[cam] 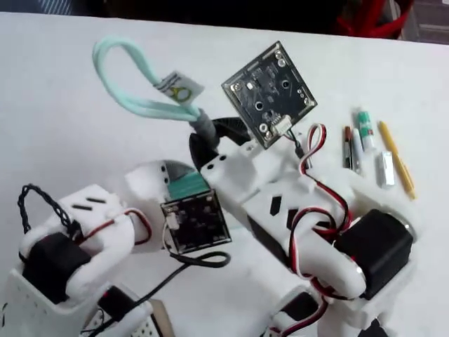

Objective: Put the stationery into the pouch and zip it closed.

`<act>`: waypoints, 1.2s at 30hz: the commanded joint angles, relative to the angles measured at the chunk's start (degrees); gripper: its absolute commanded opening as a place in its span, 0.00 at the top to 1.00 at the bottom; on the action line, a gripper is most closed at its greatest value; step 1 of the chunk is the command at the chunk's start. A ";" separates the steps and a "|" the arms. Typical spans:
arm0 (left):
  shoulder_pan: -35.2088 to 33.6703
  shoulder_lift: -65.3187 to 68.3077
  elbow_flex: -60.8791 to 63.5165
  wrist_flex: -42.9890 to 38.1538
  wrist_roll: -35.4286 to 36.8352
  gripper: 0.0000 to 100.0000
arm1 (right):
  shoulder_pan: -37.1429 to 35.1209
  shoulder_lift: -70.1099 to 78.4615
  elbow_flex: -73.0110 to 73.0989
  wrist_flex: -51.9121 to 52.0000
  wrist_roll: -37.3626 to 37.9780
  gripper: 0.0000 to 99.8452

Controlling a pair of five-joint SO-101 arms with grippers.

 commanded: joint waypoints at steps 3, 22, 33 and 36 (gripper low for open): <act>0.75 -4.44 0.53 -2.73 0.97 0.72 | -0.40 -0.84 -2.11 -0.84 -2.73 0.97; -1.98 -7.52 16.09 -25.76 23.82 0.98 | 0.13 -0.40 -8.70 -3.03 -2.64 0.97; -5.58 -29.49 39.30 -25.67 36.04 0.98 | 10.86 4.53 3.96 -6.11 -2.81 0.97; -5.58 -41.63 45.19 -23.65 35.87 0.97 | 10.68 4.88 11.69 -10.86 -3.25 0.98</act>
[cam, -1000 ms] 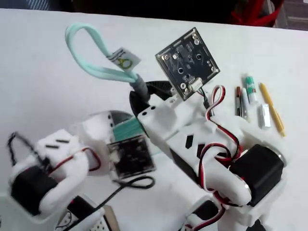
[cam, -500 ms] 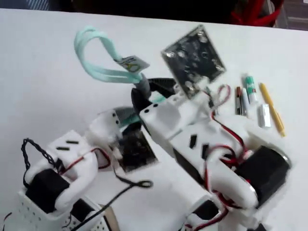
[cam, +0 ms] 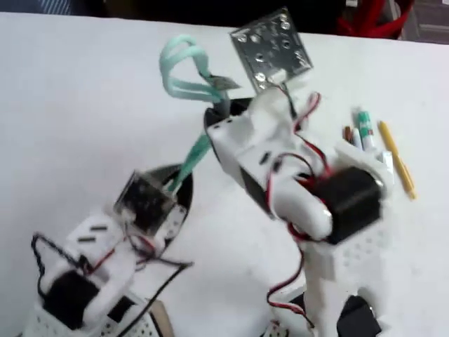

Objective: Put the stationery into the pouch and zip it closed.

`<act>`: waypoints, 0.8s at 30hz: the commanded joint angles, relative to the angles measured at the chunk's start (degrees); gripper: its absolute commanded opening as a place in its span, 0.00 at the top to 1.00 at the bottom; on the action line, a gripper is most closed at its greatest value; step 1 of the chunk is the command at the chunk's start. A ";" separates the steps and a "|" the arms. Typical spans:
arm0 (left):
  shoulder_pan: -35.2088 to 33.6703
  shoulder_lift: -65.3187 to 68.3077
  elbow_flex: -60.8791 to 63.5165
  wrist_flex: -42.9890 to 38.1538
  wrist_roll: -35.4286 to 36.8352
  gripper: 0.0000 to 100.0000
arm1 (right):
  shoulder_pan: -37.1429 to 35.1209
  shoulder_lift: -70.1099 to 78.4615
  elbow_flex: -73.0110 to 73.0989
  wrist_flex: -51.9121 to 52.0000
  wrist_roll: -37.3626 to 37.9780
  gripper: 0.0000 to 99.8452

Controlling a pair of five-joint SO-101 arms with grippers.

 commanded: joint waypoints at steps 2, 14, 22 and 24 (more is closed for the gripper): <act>-0.92 -16.75 9.05 4.75 0.62 0.97 | 0.04 -0.22 9.32 -7.34 -0.79 0.98; -0.92 -14.64 10.64 7.03 0.70 0.72 | -5.93 -9.98 26.29 -12.44 -2.29 0.98; -2.86 -14.55 6.24 4.04 4.31 0.72 | -8.31 -11.21 28.40 -12.35 -2.20 0.98; -2.68 -14.37 3.52 4.04 4.40 0.72 | -11.03 -11.30 28.04 -12.18 -0.97 0.98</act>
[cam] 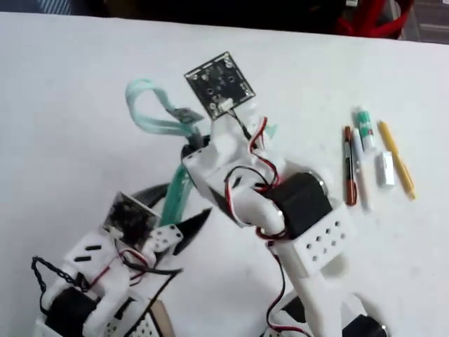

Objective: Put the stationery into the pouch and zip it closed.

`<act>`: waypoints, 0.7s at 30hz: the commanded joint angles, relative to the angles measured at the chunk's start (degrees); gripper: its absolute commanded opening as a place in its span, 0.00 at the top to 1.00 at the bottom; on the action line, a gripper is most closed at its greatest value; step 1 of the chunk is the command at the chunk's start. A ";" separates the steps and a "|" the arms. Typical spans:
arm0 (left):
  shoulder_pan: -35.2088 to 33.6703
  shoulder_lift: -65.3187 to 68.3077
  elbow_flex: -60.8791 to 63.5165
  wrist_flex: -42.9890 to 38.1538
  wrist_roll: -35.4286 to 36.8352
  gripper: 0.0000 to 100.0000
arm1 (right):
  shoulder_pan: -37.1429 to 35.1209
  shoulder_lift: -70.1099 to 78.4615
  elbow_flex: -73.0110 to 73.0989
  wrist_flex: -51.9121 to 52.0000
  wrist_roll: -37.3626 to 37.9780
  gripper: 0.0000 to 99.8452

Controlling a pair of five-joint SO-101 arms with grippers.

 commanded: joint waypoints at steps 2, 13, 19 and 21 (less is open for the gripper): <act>0.48 -0.04 -6.24 -1.49 1.14 0.72 | -6.11 -1.71 -0.62 -0.84 1.49 0.98; 1.63 -0.40 -1.93 -1.67 0.97 0.92 | -1.71 -1.54 -13.19 1.36 1.58 0.98; 1.71 -0.40 1.23 -5.10 1.05 0.93 | -3.21 -1.19 -15.91 3.12 1.49 0.98; 1.71 -0.40 3.08 -6.86 0.88 0.99 | -3.21 -1.71 -16.35 2.59 1.49 0.98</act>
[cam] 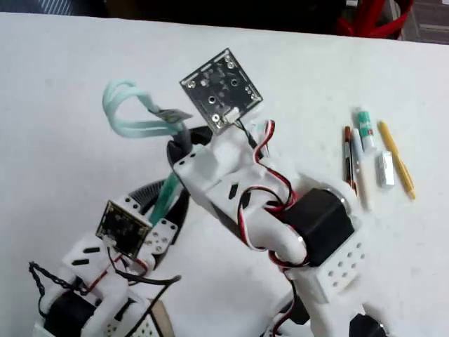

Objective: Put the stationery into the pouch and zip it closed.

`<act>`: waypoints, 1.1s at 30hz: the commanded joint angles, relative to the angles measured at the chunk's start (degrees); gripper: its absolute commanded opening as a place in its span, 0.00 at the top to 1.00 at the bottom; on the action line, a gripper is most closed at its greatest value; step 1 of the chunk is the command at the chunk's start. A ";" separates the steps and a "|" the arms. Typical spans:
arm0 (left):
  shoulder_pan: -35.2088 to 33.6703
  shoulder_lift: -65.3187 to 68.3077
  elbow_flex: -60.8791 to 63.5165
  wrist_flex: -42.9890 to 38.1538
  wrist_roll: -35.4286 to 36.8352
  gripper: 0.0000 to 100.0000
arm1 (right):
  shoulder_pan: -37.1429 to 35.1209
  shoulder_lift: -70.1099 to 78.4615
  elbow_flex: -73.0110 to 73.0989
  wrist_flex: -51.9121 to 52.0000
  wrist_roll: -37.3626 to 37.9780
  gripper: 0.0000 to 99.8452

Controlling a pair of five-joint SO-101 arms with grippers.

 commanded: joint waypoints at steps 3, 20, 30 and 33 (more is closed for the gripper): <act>0.31 0.57 3.34 -2.37 -1.85 0.98 | 0.31 -1.27 -6.68 -0.04 0.53 0.98; 0.22 0.57 3.43 -0.70 -1.85 0.98 | 23.60 11.21 -6.59 -9.71 0.79 0.98; 0.22 0.57 3.43 -0.62 -1.93 0.98 | 26.33 20.18 -6.42 -10.07 0.79 0.98; 0.04 0.57 3.43 -0.62 -1.93 0.98 | 26.51 23.25 -3.34 -12.35 0.97 0.98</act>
